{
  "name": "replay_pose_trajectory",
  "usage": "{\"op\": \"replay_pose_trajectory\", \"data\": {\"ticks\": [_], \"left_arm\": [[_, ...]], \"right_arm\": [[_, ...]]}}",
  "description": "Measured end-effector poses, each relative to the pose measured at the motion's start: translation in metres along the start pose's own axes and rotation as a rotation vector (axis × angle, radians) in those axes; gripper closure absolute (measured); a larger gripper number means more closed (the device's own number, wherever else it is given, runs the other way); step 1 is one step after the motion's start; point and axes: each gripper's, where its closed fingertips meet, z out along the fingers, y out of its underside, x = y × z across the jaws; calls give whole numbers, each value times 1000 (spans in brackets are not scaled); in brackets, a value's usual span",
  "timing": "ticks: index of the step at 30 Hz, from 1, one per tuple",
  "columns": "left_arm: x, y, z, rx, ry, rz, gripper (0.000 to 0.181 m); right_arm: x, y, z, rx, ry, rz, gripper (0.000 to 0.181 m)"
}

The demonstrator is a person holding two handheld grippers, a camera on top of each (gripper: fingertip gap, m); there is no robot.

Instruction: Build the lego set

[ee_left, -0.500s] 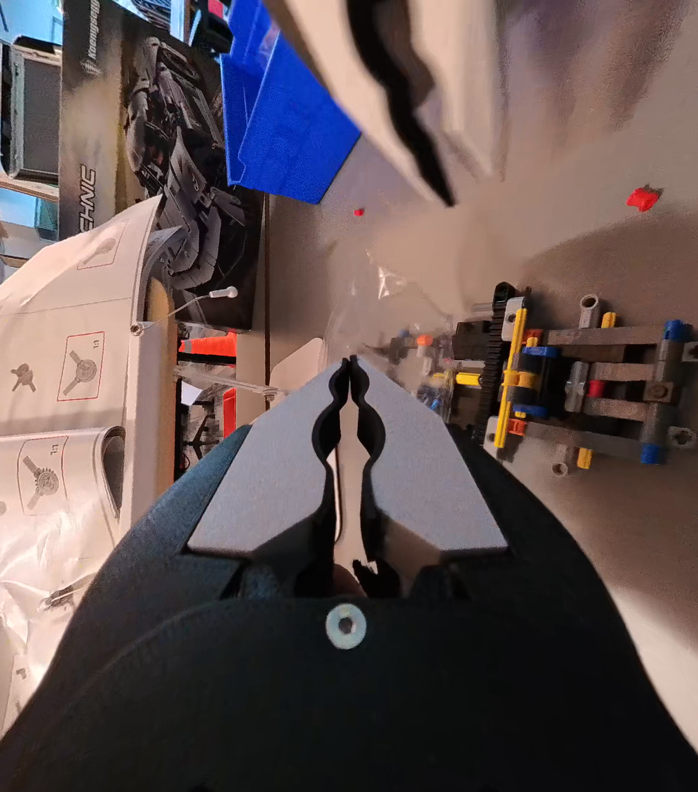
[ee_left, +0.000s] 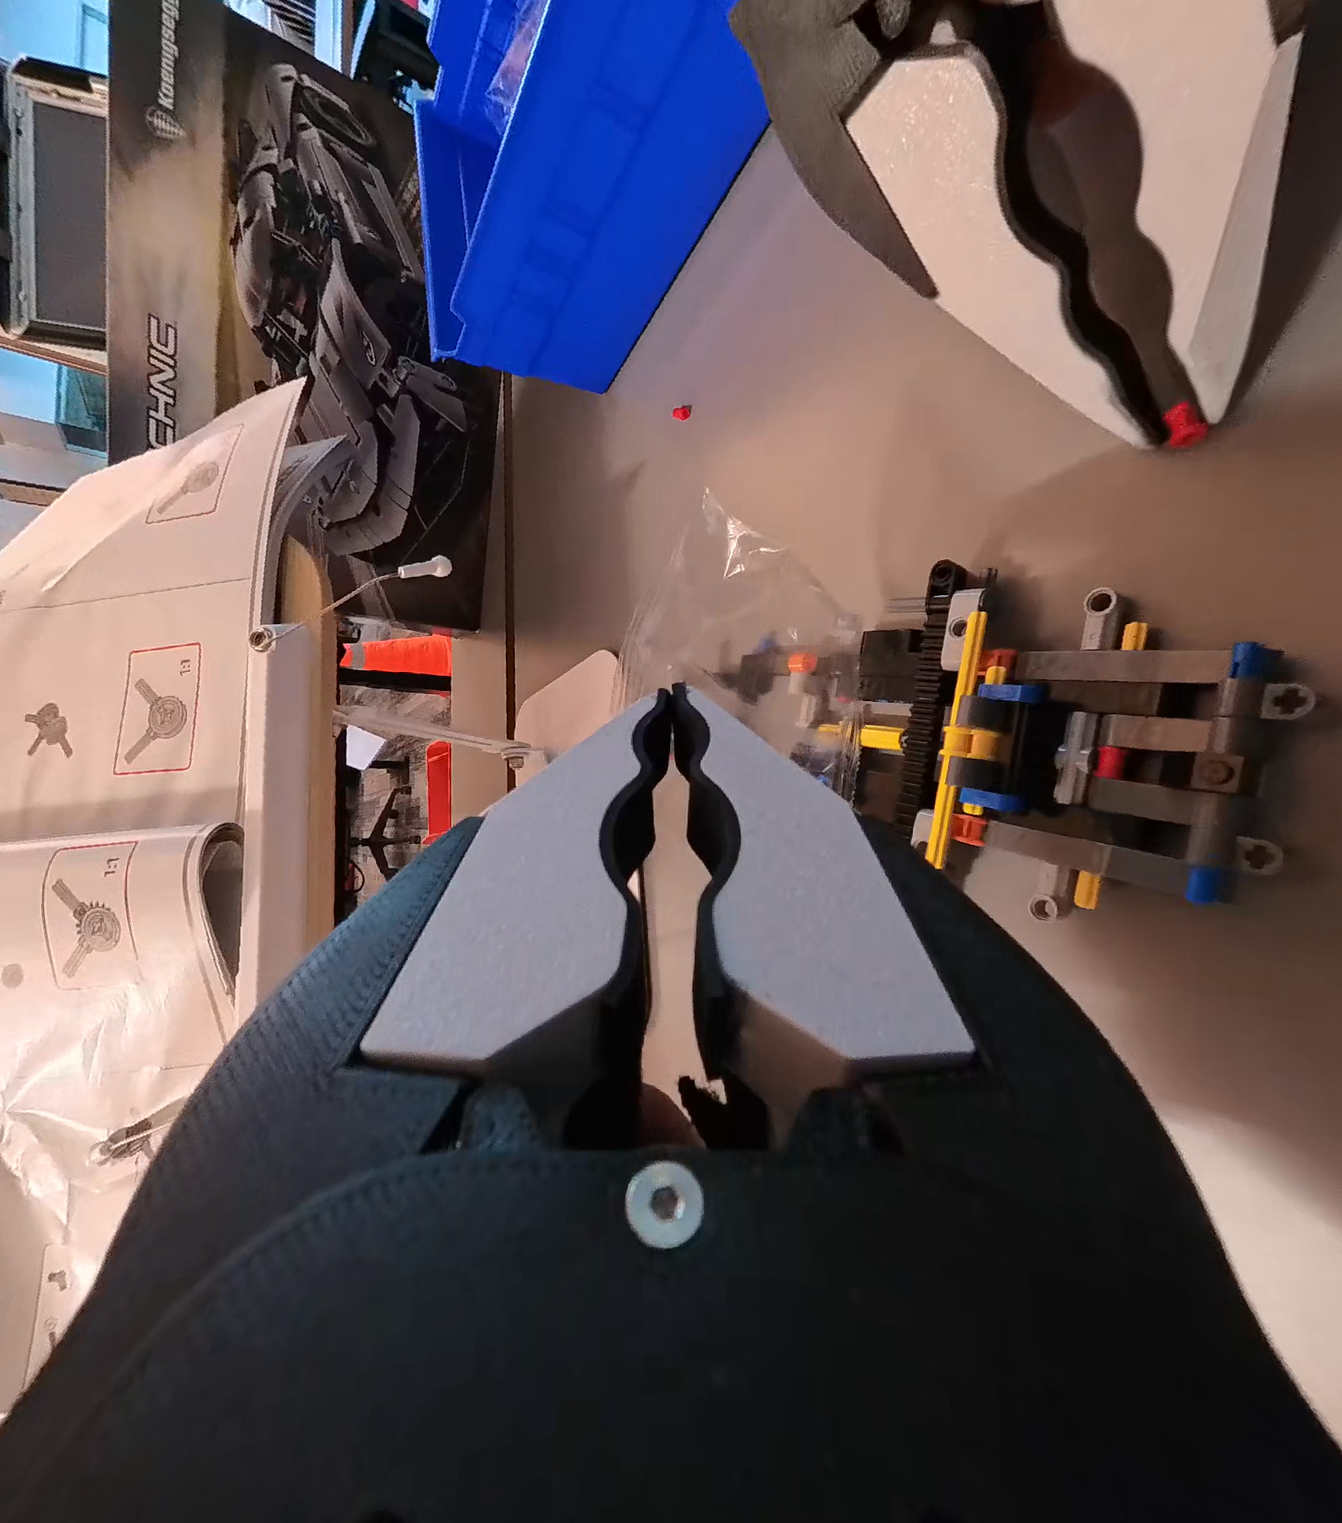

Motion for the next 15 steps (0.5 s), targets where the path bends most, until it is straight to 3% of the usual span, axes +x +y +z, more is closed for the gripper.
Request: {"op": "replay_pose_trajectory", "data": {"ticks": [5, 11, 15], "left_arm": [[2, 0, 0, 2, 6, 0, 181], [3, -3, 2, 9, 14, 9, 181], [4, -9, 3, 22, 21, 15, 181]], "right_arm": [[2, -9, -4, 50, 1, 25, 178], [40, -76, -57, 312, 116, 106, 178], [63, -94, -60, 305, 144, 116, 178]]}}
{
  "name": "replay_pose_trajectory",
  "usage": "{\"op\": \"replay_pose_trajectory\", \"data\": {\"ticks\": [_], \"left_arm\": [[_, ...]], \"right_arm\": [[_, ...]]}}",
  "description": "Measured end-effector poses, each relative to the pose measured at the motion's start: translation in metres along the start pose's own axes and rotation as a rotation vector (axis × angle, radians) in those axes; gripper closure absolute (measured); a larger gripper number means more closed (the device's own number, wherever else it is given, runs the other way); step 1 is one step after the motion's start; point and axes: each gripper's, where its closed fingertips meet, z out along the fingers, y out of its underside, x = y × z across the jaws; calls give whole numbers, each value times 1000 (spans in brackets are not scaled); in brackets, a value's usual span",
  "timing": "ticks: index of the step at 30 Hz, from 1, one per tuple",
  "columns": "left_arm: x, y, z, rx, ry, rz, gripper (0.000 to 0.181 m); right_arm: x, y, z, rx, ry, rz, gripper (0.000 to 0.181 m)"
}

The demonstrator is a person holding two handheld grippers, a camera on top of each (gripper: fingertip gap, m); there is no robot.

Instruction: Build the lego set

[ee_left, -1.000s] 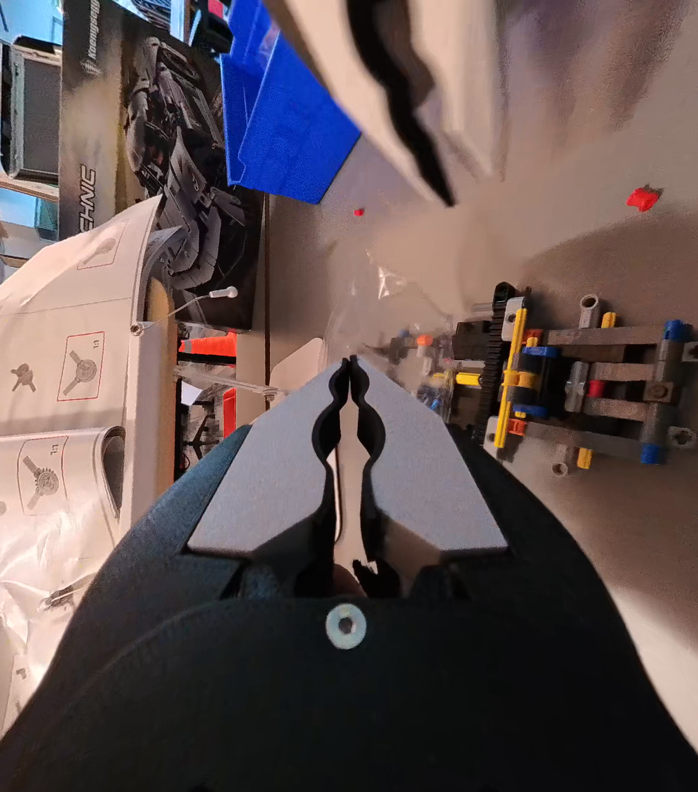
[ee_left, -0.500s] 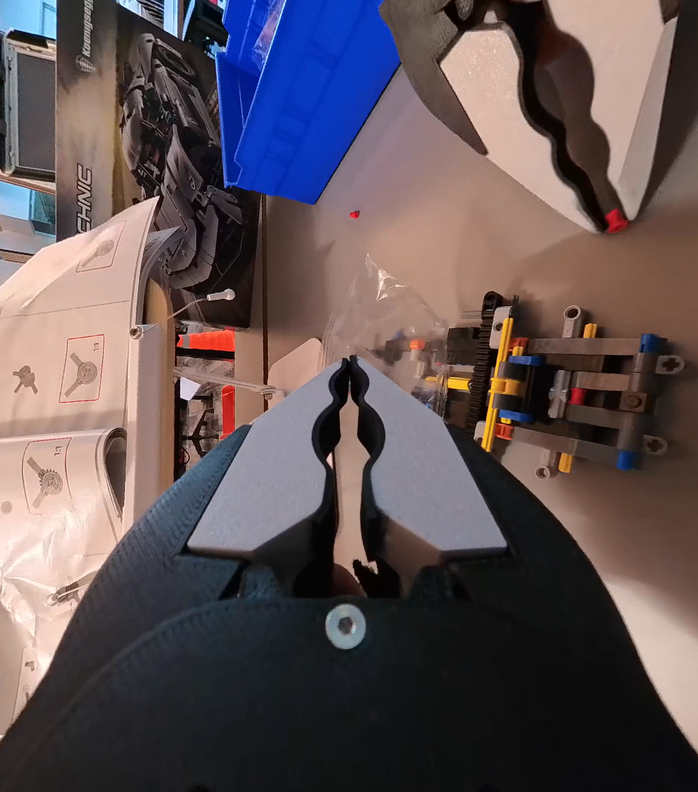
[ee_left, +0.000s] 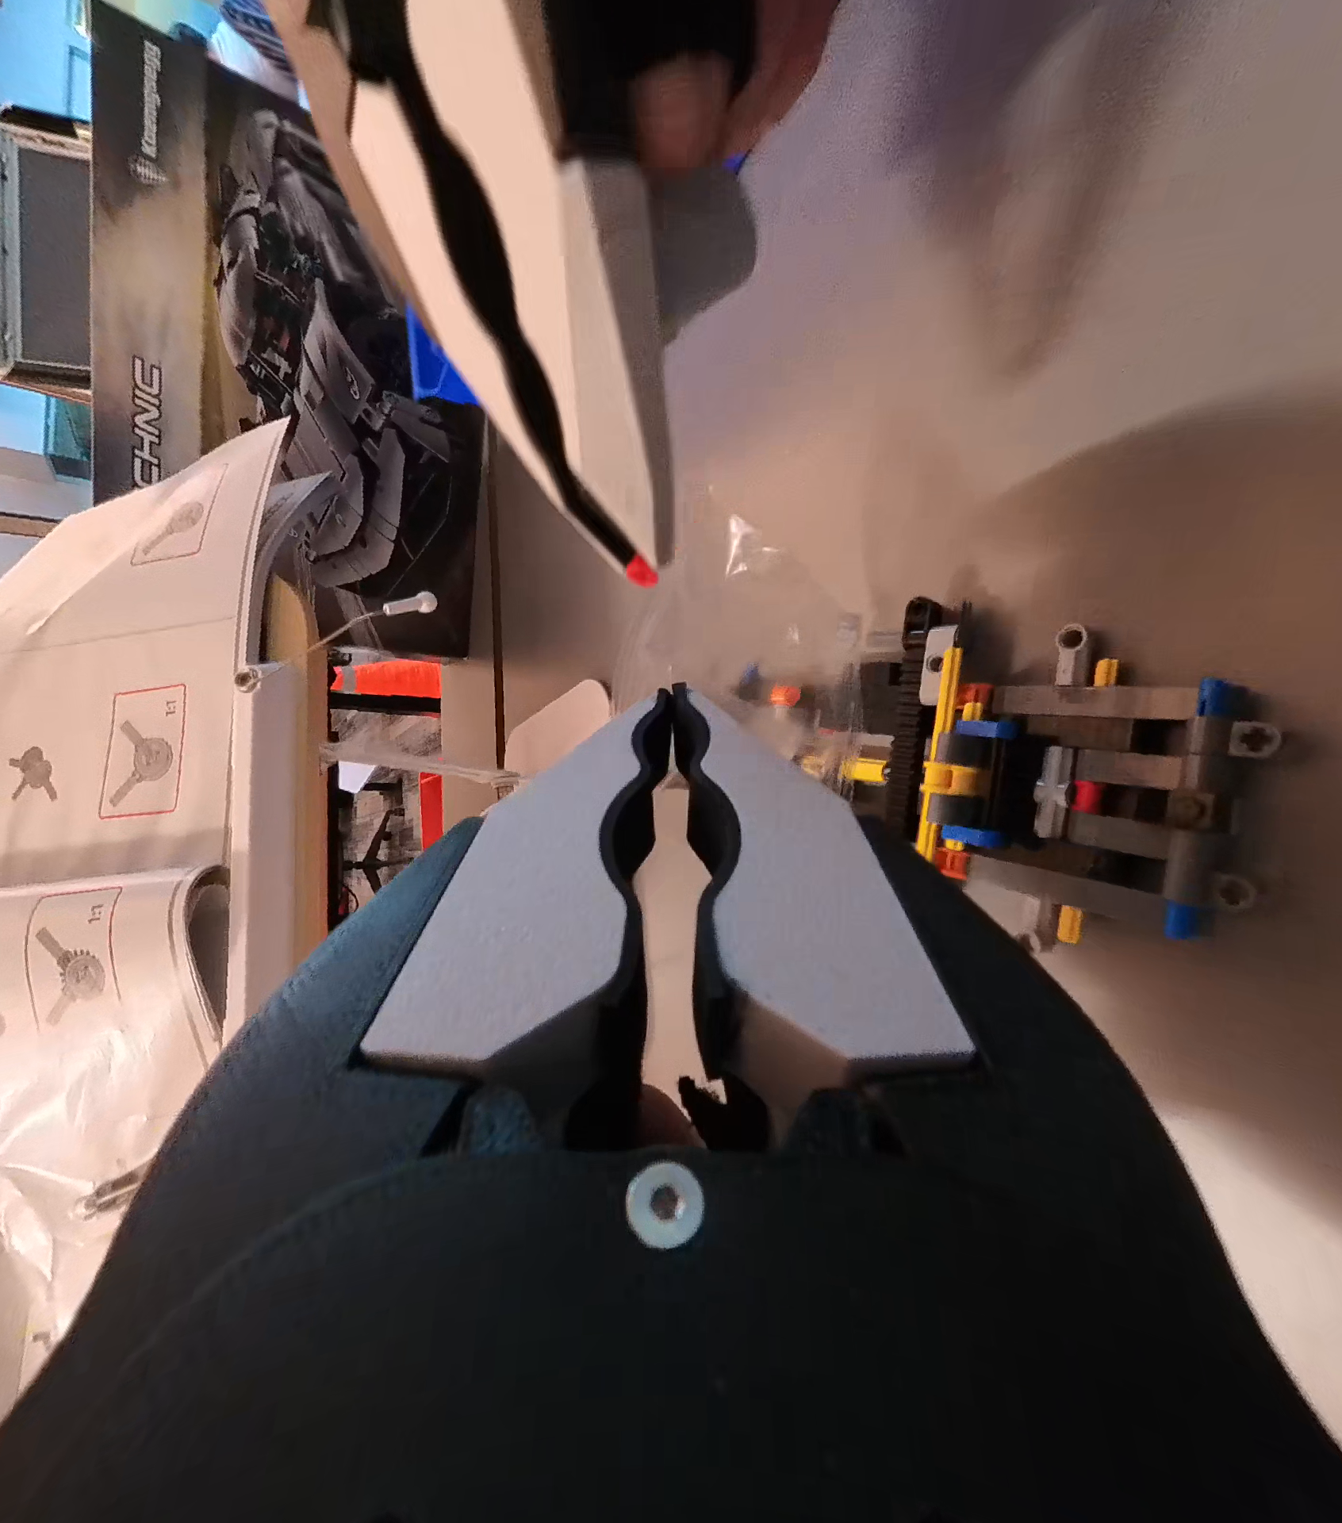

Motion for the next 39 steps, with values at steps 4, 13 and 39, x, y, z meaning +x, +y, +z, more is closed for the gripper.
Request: {"op": "replay_pose_trajectory", "data": {"ticks": [4, 13, 39], "left_arm": [[6, -6, 2, 14, 11, 8, 181], [13, -9, 4, 26, 15, 11, 181], [-1, 7, -12, -19, -30, -33, 181]], "right_arm": [[8, 4, 17, -62, -6, 11, 178], [12, 15, 27, -163, -1, -32, 172], [107, 81, -40, -83, 663, 348, 157]]}}
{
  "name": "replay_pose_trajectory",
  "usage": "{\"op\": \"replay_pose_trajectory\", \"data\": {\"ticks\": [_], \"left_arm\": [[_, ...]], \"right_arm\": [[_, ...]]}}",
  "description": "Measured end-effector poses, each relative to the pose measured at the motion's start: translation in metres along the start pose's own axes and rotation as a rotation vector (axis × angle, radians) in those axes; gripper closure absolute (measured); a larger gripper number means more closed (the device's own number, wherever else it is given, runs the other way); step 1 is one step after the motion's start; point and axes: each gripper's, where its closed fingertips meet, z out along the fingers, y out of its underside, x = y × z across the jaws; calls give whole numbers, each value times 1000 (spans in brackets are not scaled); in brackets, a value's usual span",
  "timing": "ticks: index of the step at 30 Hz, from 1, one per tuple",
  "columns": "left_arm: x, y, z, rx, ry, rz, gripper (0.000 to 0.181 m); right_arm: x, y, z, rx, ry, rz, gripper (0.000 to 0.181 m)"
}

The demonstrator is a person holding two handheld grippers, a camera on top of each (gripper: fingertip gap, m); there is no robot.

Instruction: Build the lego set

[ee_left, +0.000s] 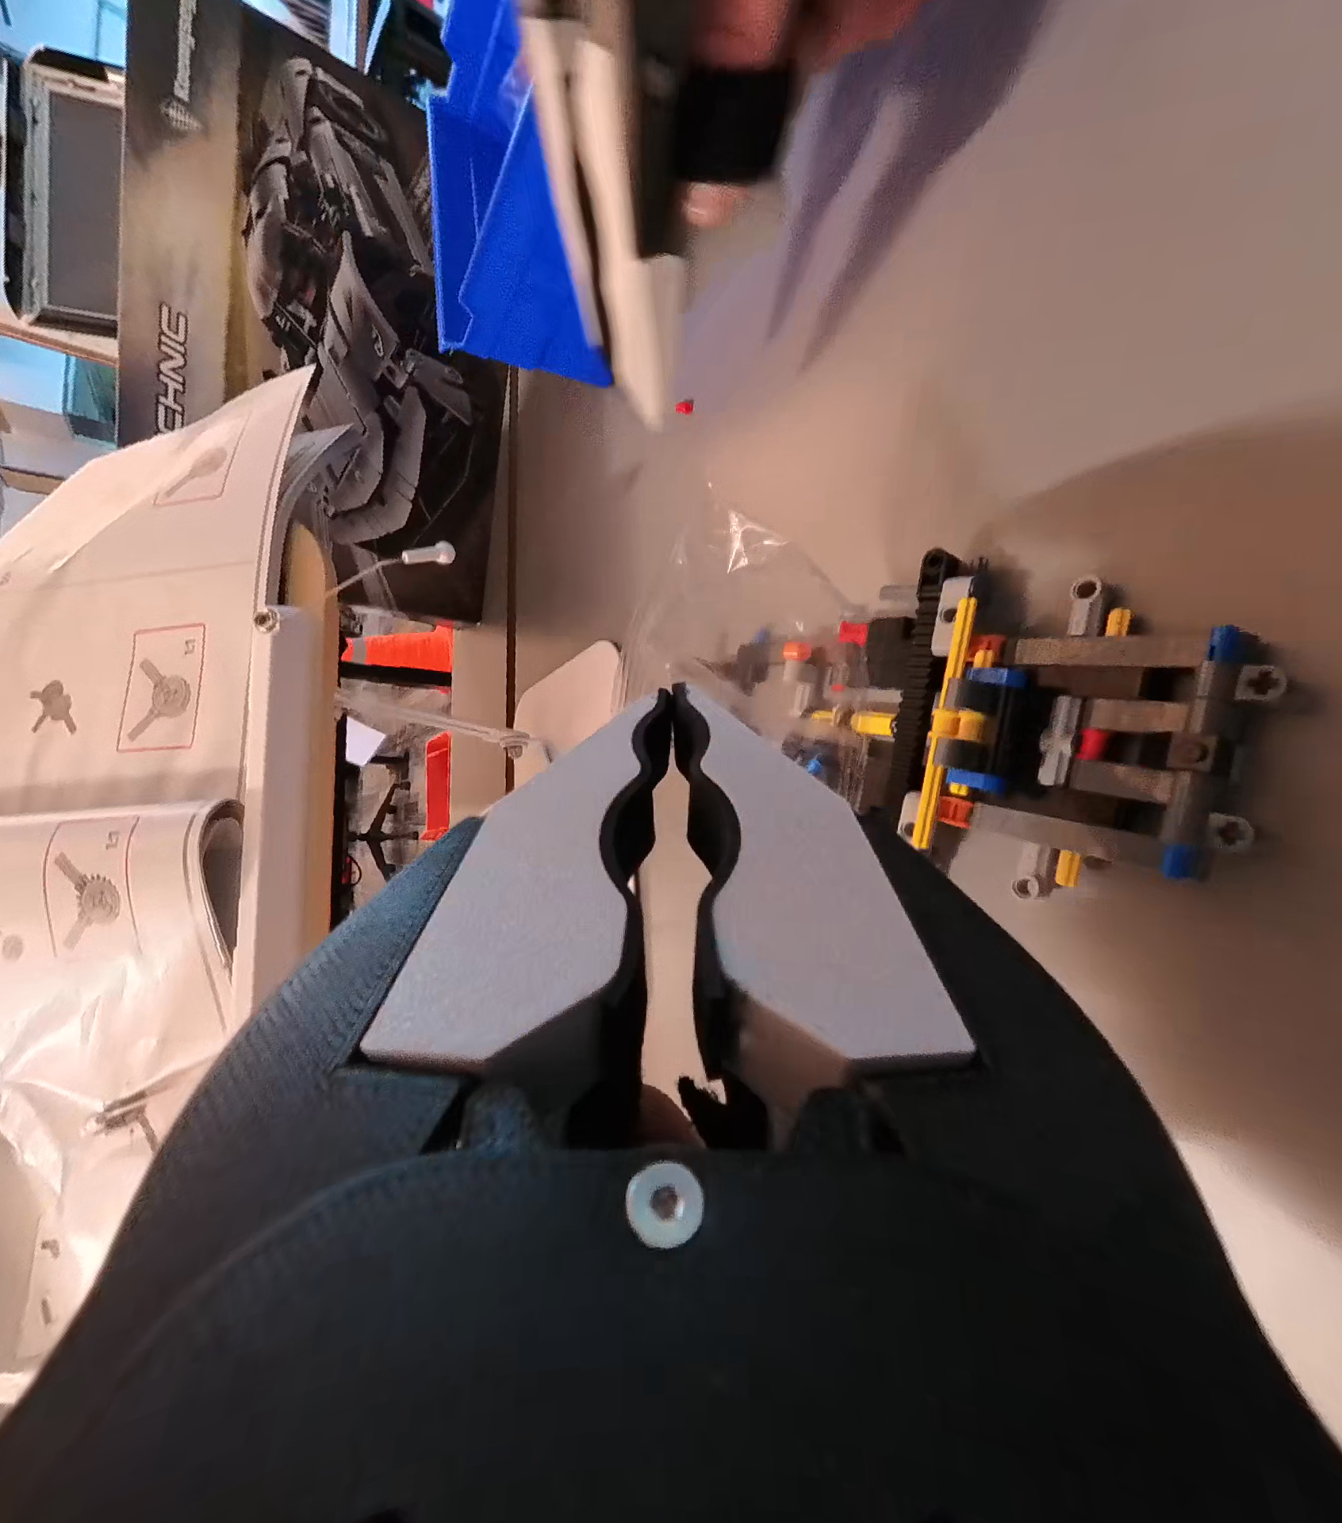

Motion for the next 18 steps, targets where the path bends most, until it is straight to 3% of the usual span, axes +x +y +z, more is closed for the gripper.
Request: {"op": "replay_pose_trajectory", "data": {"ticks": [4, 7, 12, 18], "left_arm": [[1, 5, 0, -5, -1, -17, 181], [1, 6, 0, -2, -2, -29, 181], [-1, 8, 0, 4, -8, -48, 181], [-2, 13, 0, 7, -11, -64, 181]], "right_arm": [[46, 32, 16, -58, 207, 59, 154], [67, 35, 21, -91, 284, 98, 156], [71, 43, 36, -186, 260, 120, 160], [71, 40, 43, -193, 245, 134, 173]]}}
